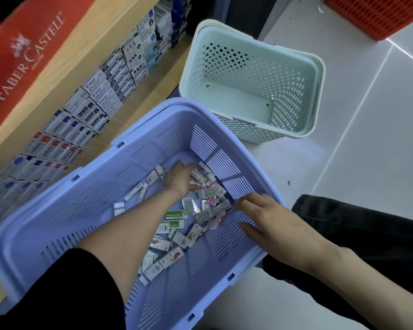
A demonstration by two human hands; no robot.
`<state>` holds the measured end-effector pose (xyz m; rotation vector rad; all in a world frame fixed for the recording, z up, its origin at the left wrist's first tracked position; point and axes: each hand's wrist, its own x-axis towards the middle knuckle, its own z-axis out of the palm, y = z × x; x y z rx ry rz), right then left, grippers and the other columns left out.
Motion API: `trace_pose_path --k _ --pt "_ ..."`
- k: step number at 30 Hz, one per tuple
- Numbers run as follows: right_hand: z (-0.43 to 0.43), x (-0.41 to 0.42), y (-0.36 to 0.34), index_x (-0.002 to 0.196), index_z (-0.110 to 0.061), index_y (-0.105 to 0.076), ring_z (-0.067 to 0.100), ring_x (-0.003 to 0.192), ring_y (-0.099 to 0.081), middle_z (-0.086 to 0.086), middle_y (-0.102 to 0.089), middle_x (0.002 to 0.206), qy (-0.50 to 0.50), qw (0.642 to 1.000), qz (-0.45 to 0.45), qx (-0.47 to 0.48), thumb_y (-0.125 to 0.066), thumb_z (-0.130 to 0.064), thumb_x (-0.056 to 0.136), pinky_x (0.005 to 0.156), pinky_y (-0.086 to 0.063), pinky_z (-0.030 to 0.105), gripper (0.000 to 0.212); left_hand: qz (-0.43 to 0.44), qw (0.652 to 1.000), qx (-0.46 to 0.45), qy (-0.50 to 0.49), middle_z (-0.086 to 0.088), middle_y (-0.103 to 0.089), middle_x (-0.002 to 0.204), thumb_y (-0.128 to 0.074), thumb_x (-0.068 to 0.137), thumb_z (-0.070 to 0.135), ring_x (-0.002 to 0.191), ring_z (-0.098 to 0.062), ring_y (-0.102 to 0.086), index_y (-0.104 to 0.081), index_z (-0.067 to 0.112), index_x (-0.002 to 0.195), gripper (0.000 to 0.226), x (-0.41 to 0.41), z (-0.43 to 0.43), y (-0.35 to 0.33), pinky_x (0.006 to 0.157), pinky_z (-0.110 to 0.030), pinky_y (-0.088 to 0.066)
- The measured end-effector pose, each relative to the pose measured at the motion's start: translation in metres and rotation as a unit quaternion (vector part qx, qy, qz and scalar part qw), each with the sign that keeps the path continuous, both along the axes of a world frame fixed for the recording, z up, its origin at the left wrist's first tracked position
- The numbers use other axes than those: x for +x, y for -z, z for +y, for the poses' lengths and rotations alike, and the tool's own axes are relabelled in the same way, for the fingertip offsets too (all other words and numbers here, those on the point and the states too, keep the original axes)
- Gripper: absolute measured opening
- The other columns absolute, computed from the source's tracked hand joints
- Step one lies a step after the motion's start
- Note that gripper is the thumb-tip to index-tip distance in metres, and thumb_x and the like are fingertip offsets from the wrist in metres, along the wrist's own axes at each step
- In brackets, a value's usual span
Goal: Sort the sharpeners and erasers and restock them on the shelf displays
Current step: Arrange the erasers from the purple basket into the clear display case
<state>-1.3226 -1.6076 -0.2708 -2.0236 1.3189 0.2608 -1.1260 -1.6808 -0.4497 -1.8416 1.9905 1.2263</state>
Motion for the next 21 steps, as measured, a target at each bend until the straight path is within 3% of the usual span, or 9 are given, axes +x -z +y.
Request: trace_pose_path --k 6,9,11,13,16,18,21 --pt "-0.005 0.004 -0.004 0.124 -0.018 -0.050 0.021 0.113 -0.044 0.000 -0.049 0.119 0.004 1.000 0.001 0.000 -0.046 -0.024 0.097 0.093 -0.038 0.030 0.028 0.144 0.978 0.036 -0.144 -0.009 -0.051 0.119 -0.080 0.070 0.016 0.104 -0.020 -0.055 -0.051 0.015 0.131 0.069 0.021 0.035 -0.035 0.092 -0.022 -0.039" --pt "-0.011 0.014 -0.015 0.130 -0.015 -0.048 0.024 0.116 -0.047 0.004 -0.051 0.124 0.044 0.999 -0.011 0.020 -0.049 -0.024 0.097 0.094 -0.039 0.032 0.035 0.210 0.959 0.023 -0.190 -0.008 -0.058 0.117 -0.082 0.067 0.021 0.104 -0.022 -0.059 -0.053 0.019 0.126 0.066 0.035 0.047 -0.072 0.089 -0.030 -0.048" --pt "-0.014 0.025 -0.028 0.129 -0.014 -0.049 0.022 0.107 -0.055 0.006 -0.055 0.121 0.137 0.986 -0.069 0.060 -0.054 -0.027 0.095 0.088 -0.045 0.034 0.037 0.234 0.953 -0.002 -0.192 -0.008 -0.059 0.117 -0.082 0.068 0.023 0.105 -0.022 -0.059 -0.053 0.025 0.120 0.059 0.042 0.055 -0.105 0.090 -0.036 -0.050" --pt "-0.017 0.041 -0.045 0.130 -0.013 -0.046 0.018 0.092 -0.060 0.005 -0.057 0.115 0.250 0.945 -0.173 0.123 -0.061 -0.028 0.091 0.076 -0.051 0.030 0.045 0.247 0.949 -0.046 -0.192 -0.005 -0.054 0.117 -0.081 0.070 0.021 0.104 -0.017 -0.057 -0.053 0.026 0.117 0.055 0.047 0.063 -0.143 0.089 -0.026 -0.049" --pt "-0.016 0.069 -0.077 0.133 -0.013 -0.043 0.019 0.095 -0.064 0.003 -0.060 0.108 0.333 0.859 -0.312 0.232 -0.064 -0.028 0.088 0.086 -0.052 0.034 0.053 0.242 0.944 -0.141 -0.176 -0.001 -0.047 0.114 -0.078 0.074 0.019 0.098 -0.007 -0.049 -0.053 0.019 0.122 0.054 0.055 0.075 -0.204 0.079 -0.003 -0.037" --pt "-0.009 0.090 -0.098 0.130 -0.013 -0.043 0.021 0.094 -0.065 0.007 -0.062 0.109 0.332 0.815 -0.376 0.289 -0.063 -0.028 0.088 0.088 -0.052 0.034 0.049 0.243 0.936 -0.190 -0.171 0.003 -0.047 0.115 -0.077 0.073 0.029 0.096 -0.004 -0.050 -0.051 0.030 0.118 0.052 0.061 0.086 -0.239 0.079 -0.007 -0.039" --pt "0.004 0.119 -0.123 0.117 -0.013 -0.050 0.021 0.089 -0.064 0.013 -0.065 0.110 0.294 0.802 -0.425 0.299 -0.061 -0.029 0.090 0.077 -0.053 0.028 0.034 0.229 0.922 -0.251 -0.187 0.010 -0.046 0.110 -0.076 0.074 0.035 0.091 0.009 -0.050 -0.049 0.038 0.115 0.050 0.072 0.103 -0.276 0.079 -0.018 -0.043"
